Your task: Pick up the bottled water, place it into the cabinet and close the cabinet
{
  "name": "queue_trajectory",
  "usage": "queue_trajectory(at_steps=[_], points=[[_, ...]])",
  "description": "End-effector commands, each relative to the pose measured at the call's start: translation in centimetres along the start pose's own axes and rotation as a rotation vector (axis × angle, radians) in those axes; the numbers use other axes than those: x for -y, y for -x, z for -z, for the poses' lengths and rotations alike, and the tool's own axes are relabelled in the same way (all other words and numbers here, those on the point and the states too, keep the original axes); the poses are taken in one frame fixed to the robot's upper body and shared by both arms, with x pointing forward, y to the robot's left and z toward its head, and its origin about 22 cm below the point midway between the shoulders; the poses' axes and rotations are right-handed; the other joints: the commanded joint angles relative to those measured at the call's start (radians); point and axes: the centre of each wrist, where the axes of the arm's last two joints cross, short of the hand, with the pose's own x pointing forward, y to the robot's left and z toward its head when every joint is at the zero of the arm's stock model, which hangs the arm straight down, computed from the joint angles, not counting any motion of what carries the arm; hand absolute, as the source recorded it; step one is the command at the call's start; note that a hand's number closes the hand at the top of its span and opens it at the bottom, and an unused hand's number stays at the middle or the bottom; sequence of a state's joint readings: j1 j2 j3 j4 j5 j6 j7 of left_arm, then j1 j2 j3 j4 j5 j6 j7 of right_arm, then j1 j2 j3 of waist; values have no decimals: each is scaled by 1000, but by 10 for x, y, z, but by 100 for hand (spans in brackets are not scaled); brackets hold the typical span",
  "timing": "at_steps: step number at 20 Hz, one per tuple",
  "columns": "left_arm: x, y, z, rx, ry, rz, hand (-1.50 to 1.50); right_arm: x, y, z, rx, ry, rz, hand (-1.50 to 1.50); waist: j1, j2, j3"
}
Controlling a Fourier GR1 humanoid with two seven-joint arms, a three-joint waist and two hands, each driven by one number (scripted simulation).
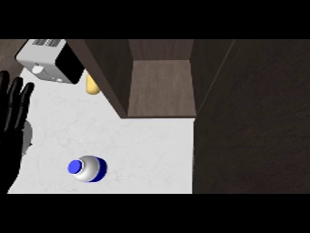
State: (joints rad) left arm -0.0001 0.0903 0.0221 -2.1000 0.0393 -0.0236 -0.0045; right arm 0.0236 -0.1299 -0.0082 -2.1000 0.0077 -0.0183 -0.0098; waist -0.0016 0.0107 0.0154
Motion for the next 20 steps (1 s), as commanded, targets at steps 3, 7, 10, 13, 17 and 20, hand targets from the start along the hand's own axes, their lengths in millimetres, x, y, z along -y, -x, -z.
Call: queue_trajectory(at_steps=[3, 7, 10, 13, 17, 20], points=[[14, -15, -23, -12, -281, 143, -150, 4, -9, -15, 12, -40, 33, -150, 2, -18, -13], [-1, -13, -41, -128, -620, 109, -150, -21, -8, -25, -59, -193, 193, -150, 47, -24, -17], [17, -34, -54, -142, -719, 68, -150, -24, -27, -31, -59, -231, 227, -150, 24, -26, -15], [44, -47, -65, -135, -757, 71, -150, -25, -53, -35, -58, -264, 234, -150, 7, -21, -14], [67, -75, -84, -135, -794, 64, -150, -29, -66, -48, -48, -260, 248, -150, 8, -20, -12], [86, -67, -86, -135, -791, 70, -150, -34, -88, -52, -62, -281, 273, -150, 3, -17, -13]])
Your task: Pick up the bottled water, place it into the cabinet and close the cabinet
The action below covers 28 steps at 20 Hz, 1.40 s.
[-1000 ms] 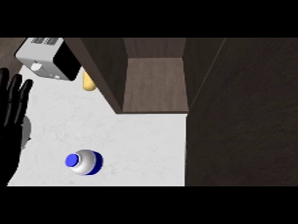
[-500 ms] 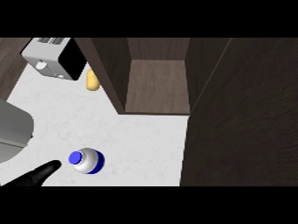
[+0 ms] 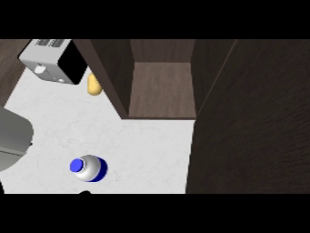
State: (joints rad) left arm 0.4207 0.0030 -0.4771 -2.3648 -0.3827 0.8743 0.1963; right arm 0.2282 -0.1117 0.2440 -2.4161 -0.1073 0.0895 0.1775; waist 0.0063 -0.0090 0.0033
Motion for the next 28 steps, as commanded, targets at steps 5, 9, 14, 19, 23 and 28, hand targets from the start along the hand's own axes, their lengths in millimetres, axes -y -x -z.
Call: queue_trajectory(at_steps=[5, 9, 14, 19, 23, 28], points=[[0, -30, -43, 65, -66, 0, -150, -22, -19, -7, -2, -1, 15, -150, 4, 3, 0], [6, -31, -61, 52, -71, -16, -150, -27, -30, -12, -2, 7, 7, -150, -3, 2, 0], [-2, -36, -65, 35, -90, 31, -150, -29, -31, -4, -1, 27, 2, -150, 1, 7, -1], [-9, -38, -73, 19, -101, 81, -150, -38, -32, -9, -4, 27, -11, -150, -5, 2, -2], [-6, -29, -64, 17, -95, 77, -150, -44, -42, -12, 11, 16, 21, -150, -21, 8, -3], [-3, -22, -63, -13, -95, 95, -150, -41, -42, -17, -5, -6, 7, -150, -27, 10, -1]])
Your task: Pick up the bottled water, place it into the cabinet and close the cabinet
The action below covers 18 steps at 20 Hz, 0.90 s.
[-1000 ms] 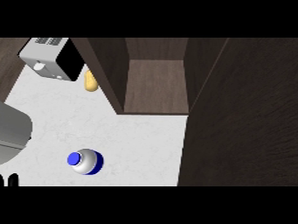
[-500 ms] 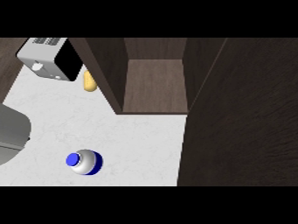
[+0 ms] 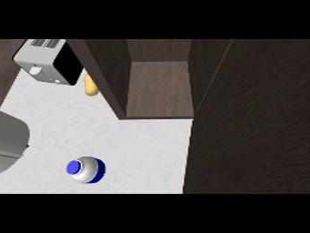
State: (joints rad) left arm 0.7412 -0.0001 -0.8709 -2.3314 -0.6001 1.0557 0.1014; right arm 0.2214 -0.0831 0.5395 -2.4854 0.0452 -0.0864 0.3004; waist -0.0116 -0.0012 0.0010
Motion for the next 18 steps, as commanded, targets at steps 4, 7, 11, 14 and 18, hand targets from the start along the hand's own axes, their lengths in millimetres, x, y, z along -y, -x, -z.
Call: queue_trajectory(at_steps=[4, 7, 11, 14, 18], points=[[-9, -10, 19, 59, -56, 29, -150, -4, -15, -8, 30, 38, -90, -150, 1, 1, 0], [-5, 3, 39, 50, -66, 30, -150, -6, -16, -12, 28, 14, -107, -150, -4, 1, -1], [3, 18, 39, 23, -74, 46, -150, -3, -12, -1, 44, 41, -85, -150, 10, 1, -2], [-6, 18, 52, 23, -103, 52, -150, -9, -24, -17, 40, 32, -84, -150, 3, -4, -2], [5, 38, 80, 8, -140, 68, -150, -5, -26, -12, 49, 19, -88, -150, -2, 1, -2]])
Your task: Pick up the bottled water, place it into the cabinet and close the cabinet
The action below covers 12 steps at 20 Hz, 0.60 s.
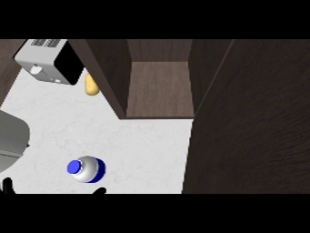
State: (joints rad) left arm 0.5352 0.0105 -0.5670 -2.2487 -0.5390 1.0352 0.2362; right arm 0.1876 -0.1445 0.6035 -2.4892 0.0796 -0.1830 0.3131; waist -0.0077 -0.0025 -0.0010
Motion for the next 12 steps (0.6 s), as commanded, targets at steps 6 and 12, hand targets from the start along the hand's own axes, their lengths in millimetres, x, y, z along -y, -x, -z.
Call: queue_trajectory(at_steps=[6, 12], points=[[12, 40, 18, -59, -5, 32, -150, -11, -21, -13, 47, 47, -65, -150, 0, -4, -1], [17, 75, 12, -85, 25, 48, -150, -8, -20, -12, 63, 50, -68, -150, 5, -4, -2]])
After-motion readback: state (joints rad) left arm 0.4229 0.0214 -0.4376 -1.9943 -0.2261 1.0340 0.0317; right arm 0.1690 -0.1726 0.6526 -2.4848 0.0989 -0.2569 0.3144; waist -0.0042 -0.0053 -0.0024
